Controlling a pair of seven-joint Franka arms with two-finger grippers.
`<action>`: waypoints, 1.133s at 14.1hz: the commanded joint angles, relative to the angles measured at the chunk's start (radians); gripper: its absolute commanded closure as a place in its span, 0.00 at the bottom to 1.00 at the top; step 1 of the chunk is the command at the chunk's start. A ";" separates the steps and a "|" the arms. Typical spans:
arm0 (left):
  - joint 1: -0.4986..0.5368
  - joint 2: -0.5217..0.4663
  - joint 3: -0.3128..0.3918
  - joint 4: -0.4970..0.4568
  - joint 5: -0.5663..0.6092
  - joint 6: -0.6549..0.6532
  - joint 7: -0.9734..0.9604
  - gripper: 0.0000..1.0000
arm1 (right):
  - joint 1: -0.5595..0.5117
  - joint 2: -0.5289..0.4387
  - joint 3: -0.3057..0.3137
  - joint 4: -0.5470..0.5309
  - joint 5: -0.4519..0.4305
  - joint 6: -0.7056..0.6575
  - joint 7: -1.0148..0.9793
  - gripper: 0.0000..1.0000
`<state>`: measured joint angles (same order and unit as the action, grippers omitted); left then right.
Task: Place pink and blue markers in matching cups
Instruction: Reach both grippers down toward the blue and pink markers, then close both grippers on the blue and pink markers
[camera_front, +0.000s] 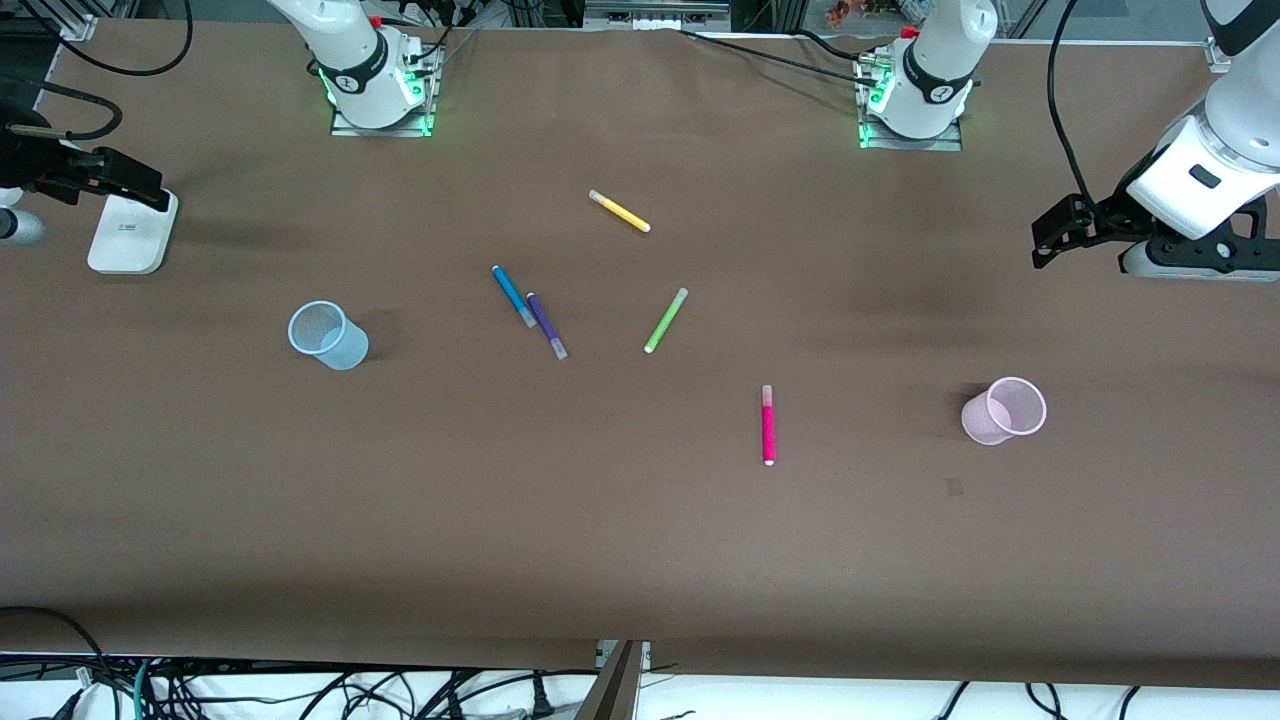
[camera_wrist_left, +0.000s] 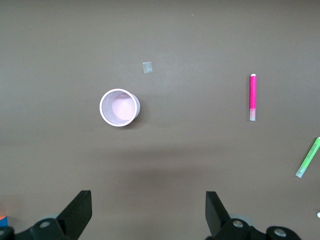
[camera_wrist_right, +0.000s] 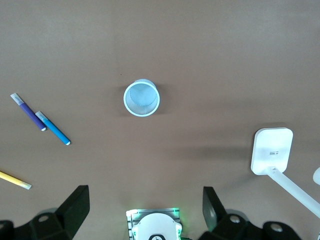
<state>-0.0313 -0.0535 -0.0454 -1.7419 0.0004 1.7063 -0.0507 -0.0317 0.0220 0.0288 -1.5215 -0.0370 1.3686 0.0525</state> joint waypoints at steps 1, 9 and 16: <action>0.001 0.032 -0.002 0.047 0.016 -0.019 0.015 0.00 | -0.002 0.010 -0.004 0.023 0.017 -0.002 -0.009 0.00; -0.012 0.041 -0.004 0.051 0.015 -0.024 0.009 0.00 | 0.125 0.163 0.017 0.009 0.023 0.007 -0.008 0.00; -0.045 0.220 -0.129 0.048 0.012 0.024 -0.044 0.00 | 0.315 0.253 0.028 -0.285 0.048 0.410 0.006 0.00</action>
<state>-0.0721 0.0884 -0.1484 -1.7236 0.0004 1.6744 -0.0627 0.2674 0.3185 0.0550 -1.6739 -0.0100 1.6709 0.0570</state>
